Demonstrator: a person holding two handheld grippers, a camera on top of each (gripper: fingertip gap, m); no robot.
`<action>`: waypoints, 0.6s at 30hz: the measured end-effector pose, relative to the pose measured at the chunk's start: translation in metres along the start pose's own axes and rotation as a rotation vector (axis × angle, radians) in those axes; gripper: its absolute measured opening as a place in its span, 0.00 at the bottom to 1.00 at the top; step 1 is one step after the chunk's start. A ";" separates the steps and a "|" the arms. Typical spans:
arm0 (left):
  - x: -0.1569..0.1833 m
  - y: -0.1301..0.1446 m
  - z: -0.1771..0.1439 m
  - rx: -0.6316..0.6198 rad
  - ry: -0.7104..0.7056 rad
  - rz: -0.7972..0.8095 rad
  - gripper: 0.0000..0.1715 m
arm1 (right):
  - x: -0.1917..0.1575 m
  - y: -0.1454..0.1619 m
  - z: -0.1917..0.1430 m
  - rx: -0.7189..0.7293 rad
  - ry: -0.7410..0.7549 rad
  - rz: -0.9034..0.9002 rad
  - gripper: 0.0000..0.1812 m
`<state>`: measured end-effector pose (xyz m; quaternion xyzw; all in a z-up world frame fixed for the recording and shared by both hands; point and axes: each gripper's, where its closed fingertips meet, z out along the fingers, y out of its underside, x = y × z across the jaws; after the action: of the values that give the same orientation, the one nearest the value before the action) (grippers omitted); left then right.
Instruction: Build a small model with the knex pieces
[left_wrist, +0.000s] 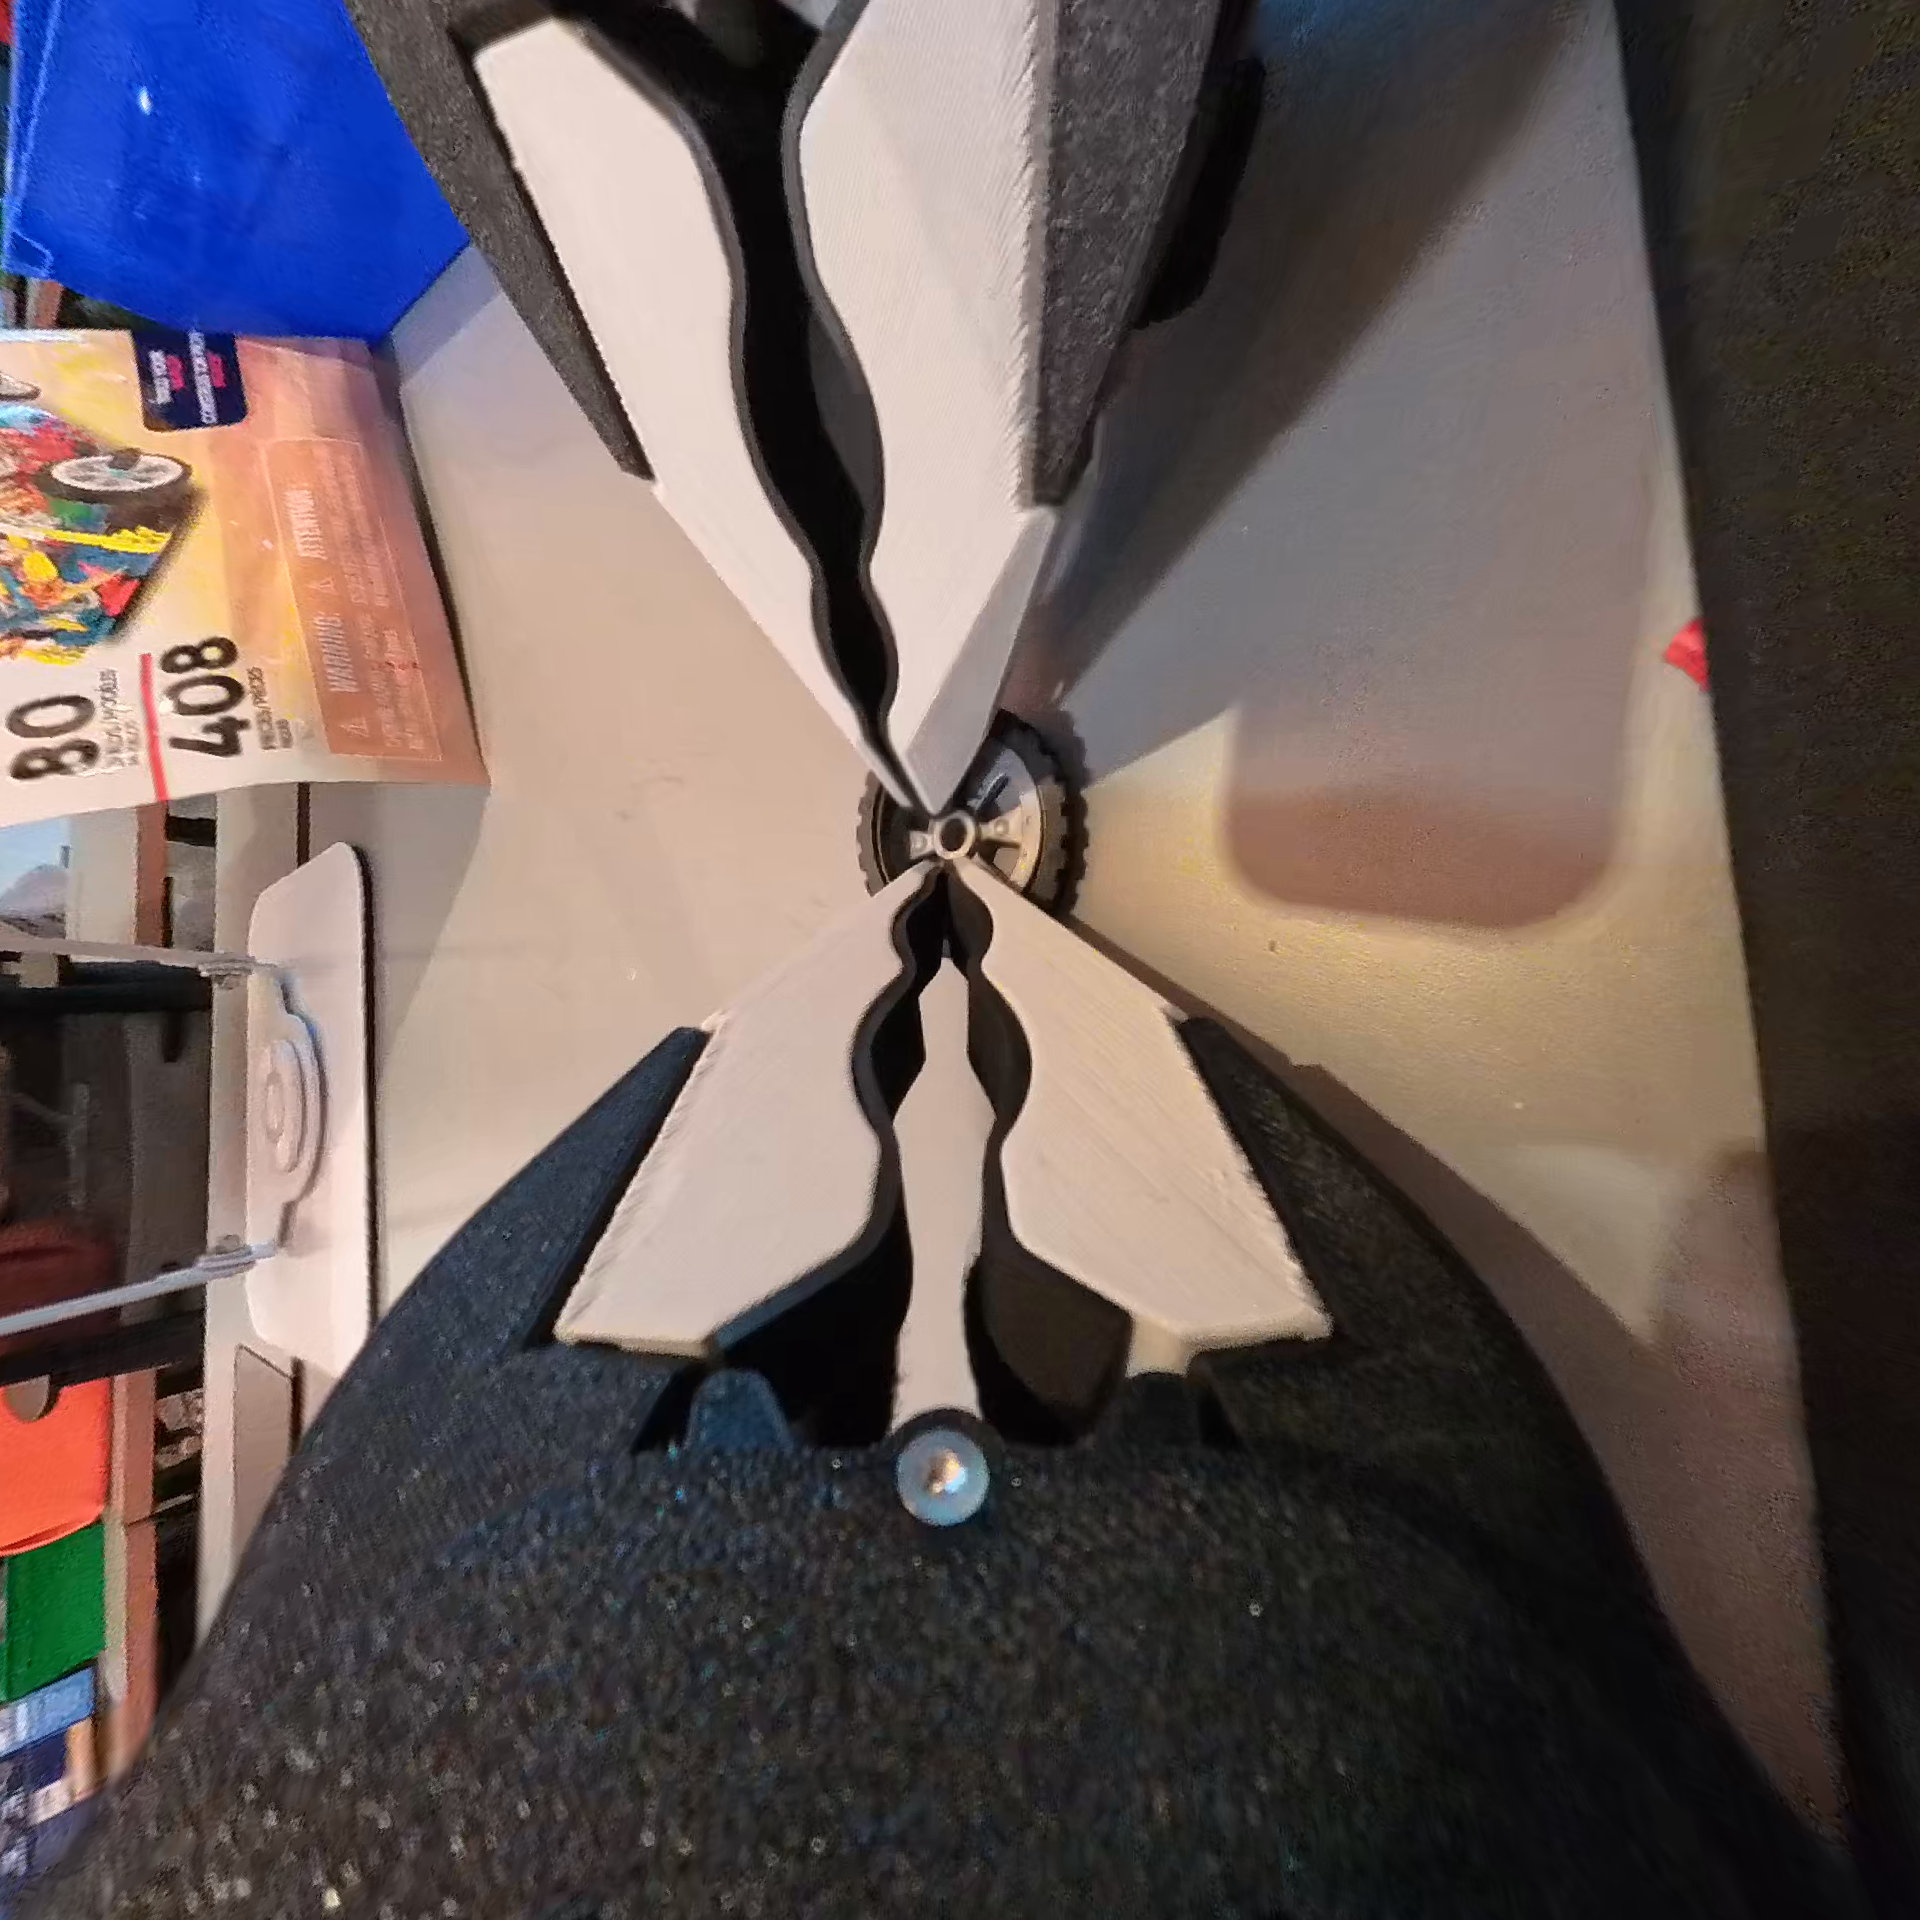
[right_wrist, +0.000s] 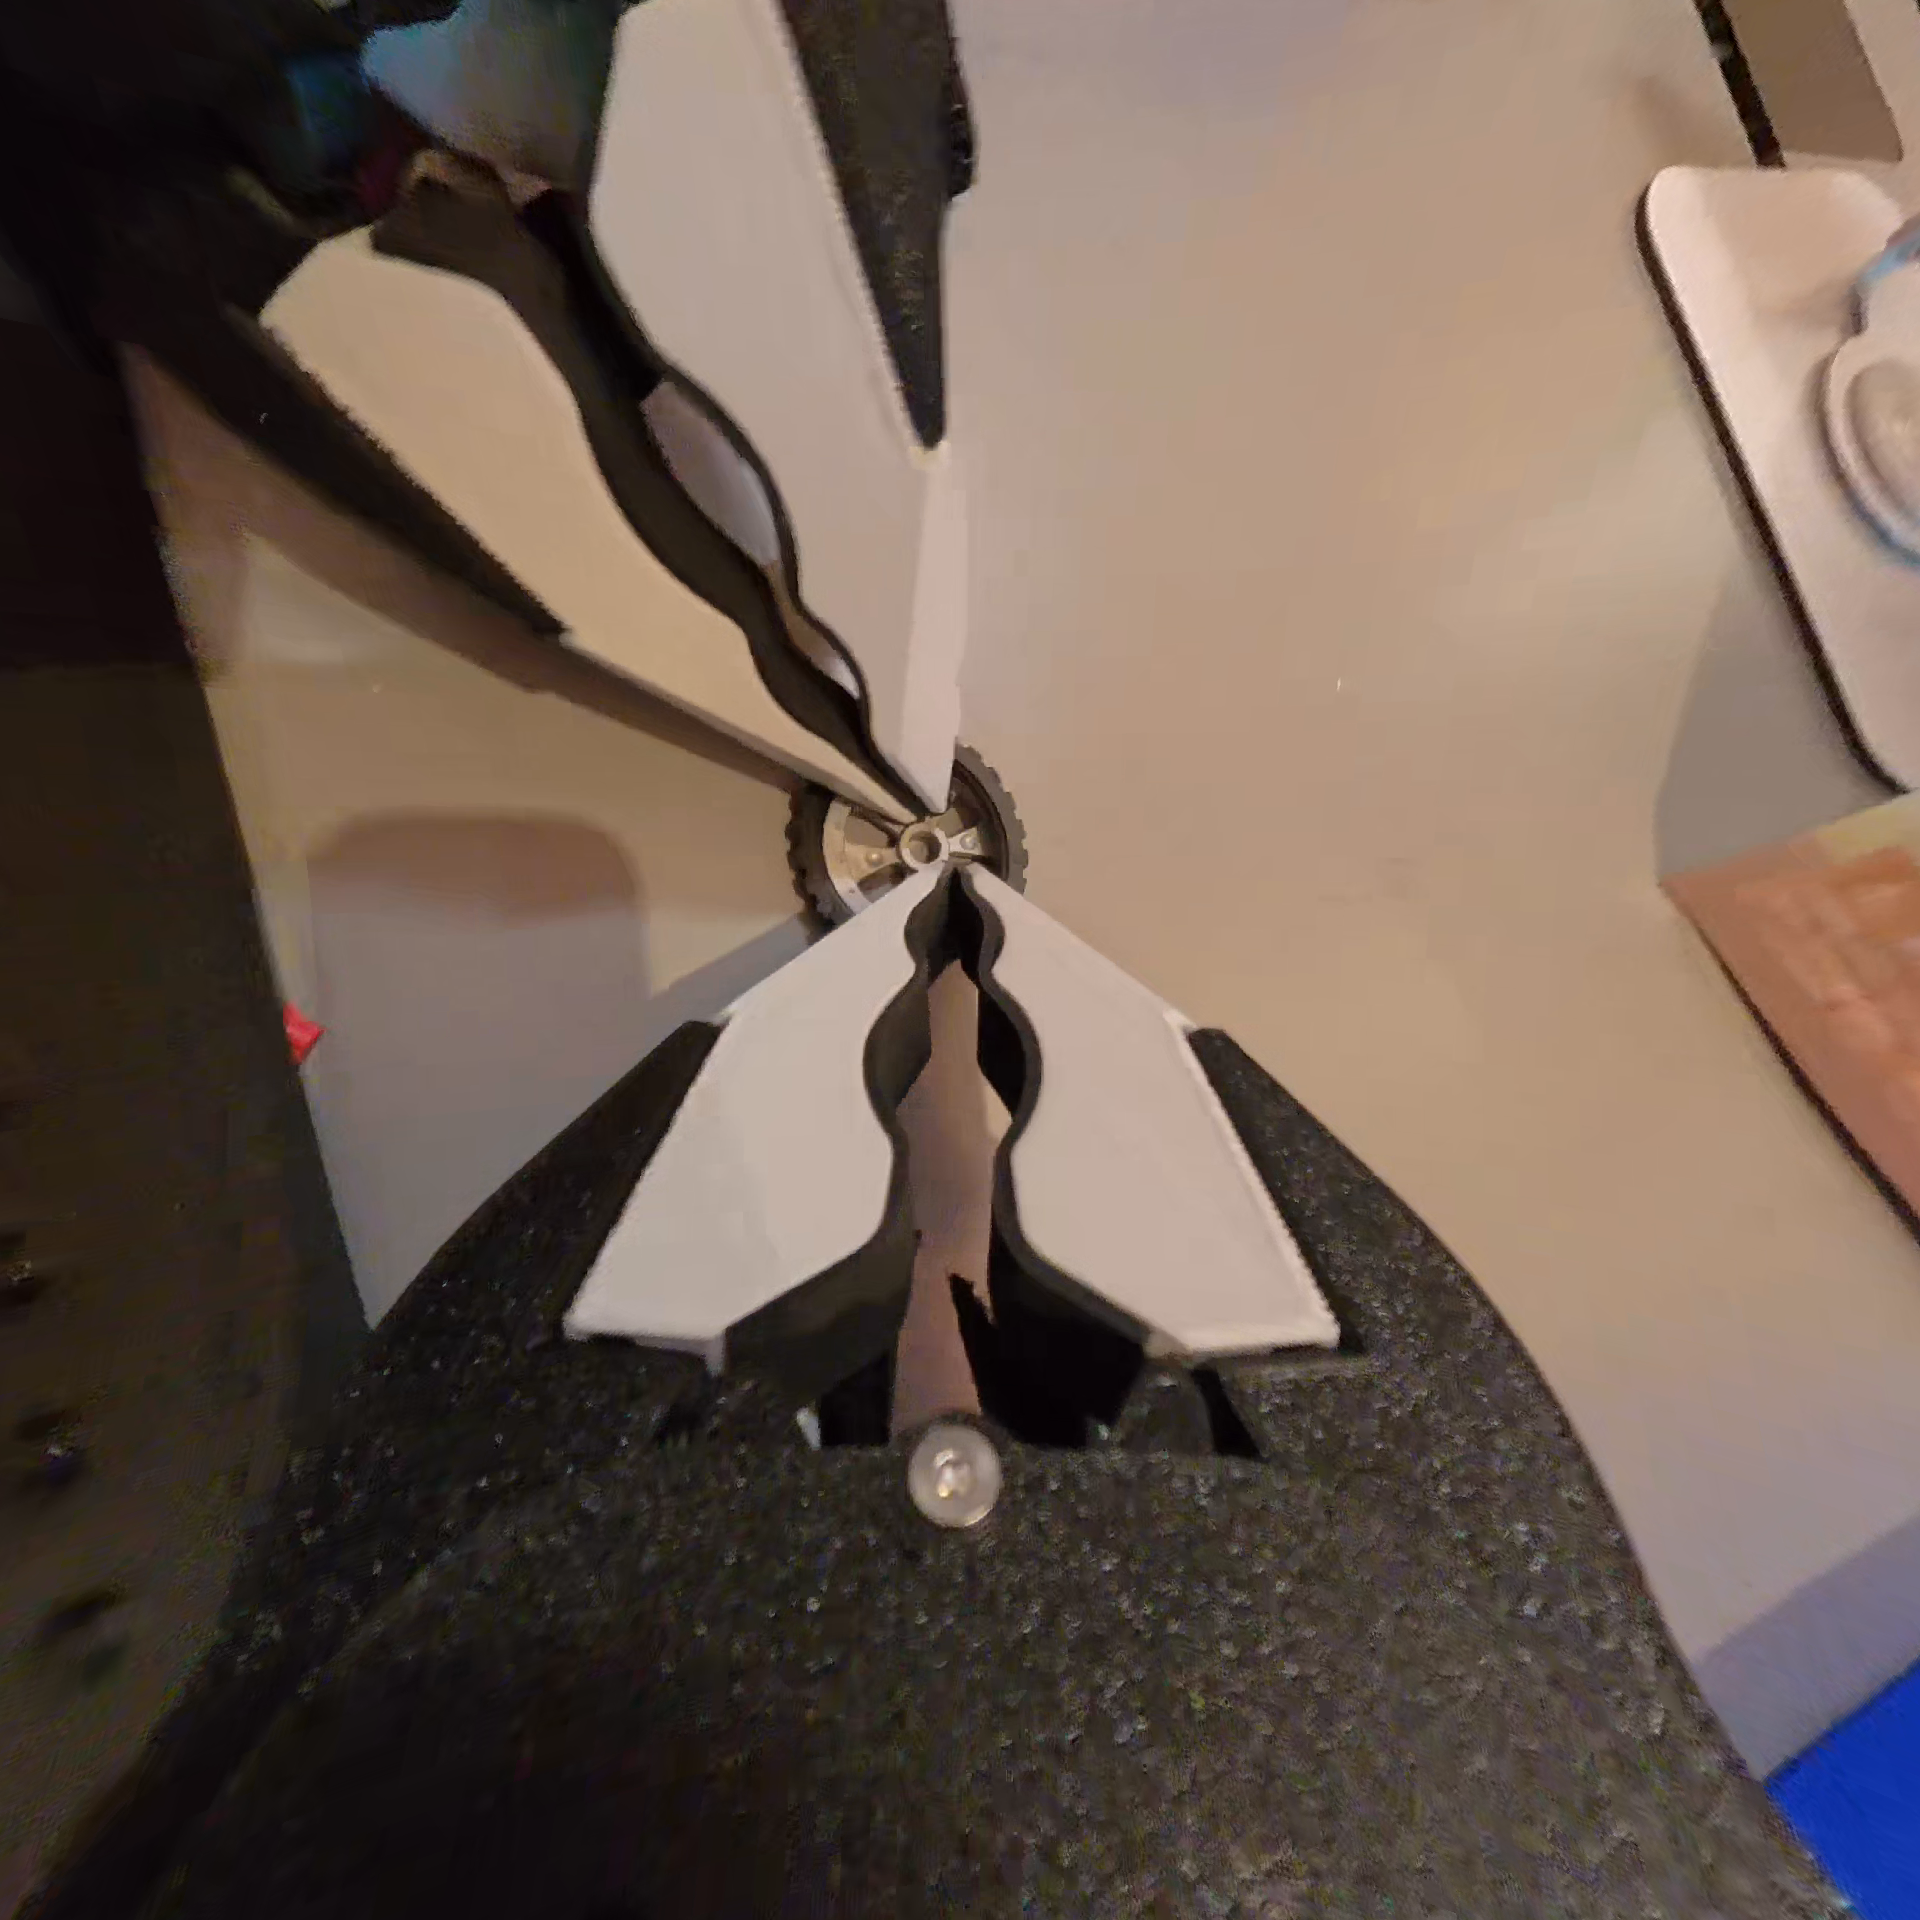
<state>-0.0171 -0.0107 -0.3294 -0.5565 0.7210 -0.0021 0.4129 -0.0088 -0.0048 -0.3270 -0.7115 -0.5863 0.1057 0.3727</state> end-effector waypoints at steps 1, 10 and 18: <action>-0.001 0.000 0.001 0.003 0.006 -0.020 0.00 | 0.003 0.000 0.001 0.005 -0.011 0.034 0.00; -0.007 0.000 0.007 0.032 0.017 -0.123 0.00 | 0.014 -0.003 0.006 0.073 -0.270 0.417 0.00; -0.015 0.005 0.011 0.017 -0.014 -0.143 0.00 | 0.024 -0.006 0.013 0.066 -0.398 0.563 0.00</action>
<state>-0.0137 0.0084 -0.3300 -0.6031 0.6764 -0.0341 0.4215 -0.0142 0.0224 -0.3247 -0.7985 -0.4242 0.3599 0.2301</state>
